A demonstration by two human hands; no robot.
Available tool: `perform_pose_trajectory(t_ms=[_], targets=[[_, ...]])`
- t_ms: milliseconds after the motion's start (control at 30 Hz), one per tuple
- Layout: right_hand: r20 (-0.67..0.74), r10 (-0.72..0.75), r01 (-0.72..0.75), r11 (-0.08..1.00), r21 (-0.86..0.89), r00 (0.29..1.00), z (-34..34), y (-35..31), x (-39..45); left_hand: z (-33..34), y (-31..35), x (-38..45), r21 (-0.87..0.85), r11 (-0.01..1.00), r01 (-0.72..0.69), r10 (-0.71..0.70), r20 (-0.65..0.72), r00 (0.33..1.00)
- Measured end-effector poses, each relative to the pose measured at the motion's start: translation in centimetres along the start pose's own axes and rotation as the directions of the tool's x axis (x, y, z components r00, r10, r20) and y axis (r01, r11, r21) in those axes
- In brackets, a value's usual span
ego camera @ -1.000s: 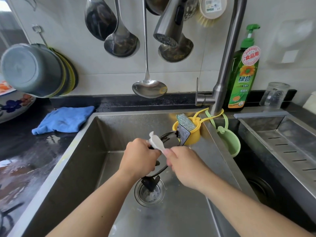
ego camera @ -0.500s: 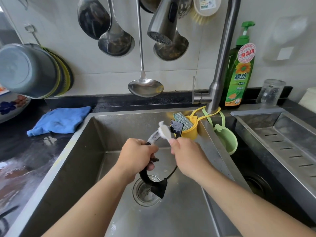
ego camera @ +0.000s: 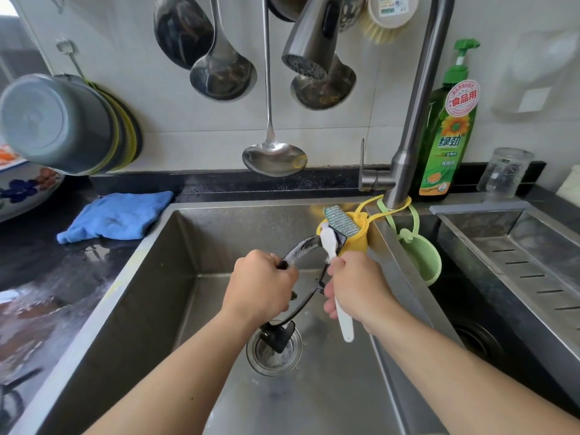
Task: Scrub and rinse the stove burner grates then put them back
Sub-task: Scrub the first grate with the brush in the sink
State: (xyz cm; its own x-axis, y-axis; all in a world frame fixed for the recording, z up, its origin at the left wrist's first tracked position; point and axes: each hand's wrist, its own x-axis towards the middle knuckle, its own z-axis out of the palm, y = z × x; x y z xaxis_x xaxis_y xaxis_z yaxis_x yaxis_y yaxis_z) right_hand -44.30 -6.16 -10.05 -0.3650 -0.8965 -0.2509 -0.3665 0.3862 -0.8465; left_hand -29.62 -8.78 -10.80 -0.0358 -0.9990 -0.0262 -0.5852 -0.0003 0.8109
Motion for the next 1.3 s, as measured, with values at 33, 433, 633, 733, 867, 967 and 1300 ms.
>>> perform_pose_trajectory(t_ms=[33, 433, 633, 733, 867, 967, 1300], targets=[[-0.008, -0.016, 0.016, 1.000, -0.008, 1.000, -0.2, -0.1, 0.2, 0.2, 0.1, -0.1, 0.008, 1.000, -0.006, 0.006, 0.009, 1.000], [-0.019, -0.003, 0.004, 0.999, 0.036, 1.000, -1.1, -0.2, 1.1, 0.4, -0.3, -0.2, 0.191, 0.978, -0.087, 0.086, 0.015, 0.996], [0.060, 0.057, -0.053, 0.996, -0.078, 0.997, -1.8, 1.7, -0.9, -0.1, -0.8, 0.1, 0.243, 0.965, -0.101, 0.110, -0.022, 0.994], [-0.010, 0.070, -0.071, 0.992, -0.103, 0.997, -1.4, 1.1, 0.8, -0.4, -0.5, 0.1, 0.338, 0.928, -0.155, 0.174, -0.026, 0.984], [-0.099, 0.016, -0.037, 0.977, -0.208, 0.995, -1.1, 1.3, 2.6, 0.0, -0.2, -0.6, 0.416, 0.885, -0.209, 0.233, -0.006, 0.973], [-0.073, -0.019, -0.009, 0.933, -0.360, 0.997, -1.4, 2.6, 1.3, -0.2, -0.4, -0.5, 0.426, 0.885, -0.188, 0.227, -0.042, 0.973], [-0.112, -0.120, 0.066, 0.914, -0.401, 0.986, -2.0, 2.8, 3.5, 0.0, -0.2, -0.7, 0.445, 0.867, -0.223, 0.256, -0.014, 0.967]])
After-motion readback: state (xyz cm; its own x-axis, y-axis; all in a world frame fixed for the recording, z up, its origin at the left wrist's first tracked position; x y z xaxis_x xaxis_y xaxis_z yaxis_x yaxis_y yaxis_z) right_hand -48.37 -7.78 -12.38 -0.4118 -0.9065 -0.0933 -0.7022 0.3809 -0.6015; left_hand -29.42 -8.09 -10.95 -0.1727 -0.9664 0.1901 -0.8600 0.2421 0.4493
